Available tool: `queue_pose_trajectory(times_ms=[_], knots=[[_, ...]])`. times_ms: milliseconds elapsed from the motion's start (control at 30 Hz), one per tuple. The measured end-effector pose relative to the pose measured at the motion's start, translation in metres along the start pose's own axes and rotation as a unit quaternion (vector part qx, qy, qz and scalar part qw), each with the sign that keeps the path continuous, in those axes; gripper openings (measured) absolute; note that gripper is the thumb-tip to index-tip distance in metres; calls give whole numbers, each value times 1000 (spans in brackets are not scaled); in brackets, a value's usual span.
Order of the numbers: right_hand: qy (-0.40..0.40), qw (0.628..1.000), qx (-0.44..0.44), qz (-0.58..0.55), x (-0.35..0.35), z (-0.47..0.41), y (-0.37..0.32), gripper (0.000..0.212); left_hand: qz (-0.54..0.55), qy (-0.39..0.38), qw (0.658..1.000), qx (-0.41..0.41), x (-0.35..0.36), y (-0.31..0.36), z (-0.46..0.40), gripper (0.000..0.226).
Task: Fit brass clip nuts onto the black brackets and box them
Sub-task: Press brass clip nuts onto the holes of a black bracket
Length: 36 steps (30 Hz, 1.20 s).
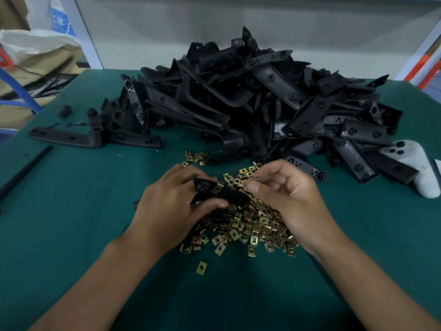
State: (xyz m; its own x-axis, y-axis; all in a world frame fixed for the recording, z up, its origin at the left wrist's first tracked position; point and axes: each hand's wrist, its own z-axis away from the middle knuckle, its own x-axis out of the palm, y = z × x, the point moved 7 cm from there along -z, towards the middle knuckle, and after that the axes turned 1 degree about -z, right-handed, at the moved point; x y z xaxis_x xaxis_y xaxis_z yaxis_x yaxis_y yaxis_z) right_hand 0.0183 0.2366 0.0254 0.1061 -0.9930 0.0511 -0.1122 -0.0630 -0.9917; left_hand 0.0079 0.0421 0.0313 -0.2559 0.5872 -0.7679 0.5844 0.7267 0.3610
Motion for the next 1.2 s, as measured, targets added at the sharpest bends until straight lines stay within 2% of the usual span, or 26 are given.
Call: queue_pose_trajectory(times_ms=[167,300,533,1200], knots=[[-12,998,28,-46,5,1,0,15,14,21,999,25,-2,4,2,45],[-5,996,48,-78,4,1,2,23,6,34,999,35,-3,7,2,41],[-7,993,54,-102,6,1,0,17,3,43,999,-1,-5,1,4,52],[2,999,6,-35,9,3,0,6,0,31,999,11,-6,9,4,59]])
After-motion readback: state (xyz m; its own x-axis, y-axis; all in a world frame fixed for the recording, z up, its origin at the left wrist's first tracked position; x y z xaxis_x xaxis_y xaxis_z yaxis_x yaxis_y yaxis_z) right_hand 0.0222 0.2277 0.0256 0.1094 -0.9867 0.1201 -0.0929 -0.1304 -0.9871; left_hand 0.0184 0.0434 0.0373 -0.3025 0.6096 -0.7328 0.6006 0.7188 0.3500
